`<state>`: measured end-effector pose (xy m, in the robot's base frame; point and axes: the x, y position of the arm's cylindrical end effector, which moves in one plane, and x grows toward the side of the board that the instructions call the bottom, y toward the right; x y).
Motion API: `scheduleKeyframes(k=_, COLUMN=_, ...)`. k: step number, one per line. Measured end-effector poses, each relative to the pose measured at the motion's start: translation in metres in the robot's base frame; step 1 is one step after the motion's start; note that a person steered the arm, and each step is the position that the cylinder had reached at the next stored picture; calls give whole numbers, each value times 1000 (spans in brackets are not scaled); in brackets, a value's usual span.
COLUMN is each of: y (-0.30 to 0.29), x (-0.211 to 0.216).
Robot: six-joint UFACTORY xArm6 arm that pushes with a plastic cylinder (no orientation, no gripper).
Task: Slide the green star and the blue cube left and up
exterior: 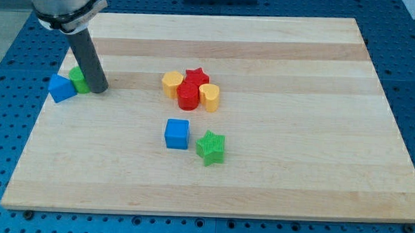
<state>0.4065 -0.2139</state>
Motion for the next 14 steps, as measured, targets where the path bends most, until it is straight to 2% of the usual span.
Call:
scheduleKeyframes(k=3, y=-40, x=-26)
scheduleKeyframes(k=5, y=28, x=-24)
scheduleKeyframes(k=7, y=73, x=29)
scheduleKeyframes(k=9, y=16, x=80)
scheduleKeyframes(k=12, y=31, x=195)
scheduleKeyframes(k=13, y=53, x=212)
scheduleKeyframes(k=14, y=72, x=212)
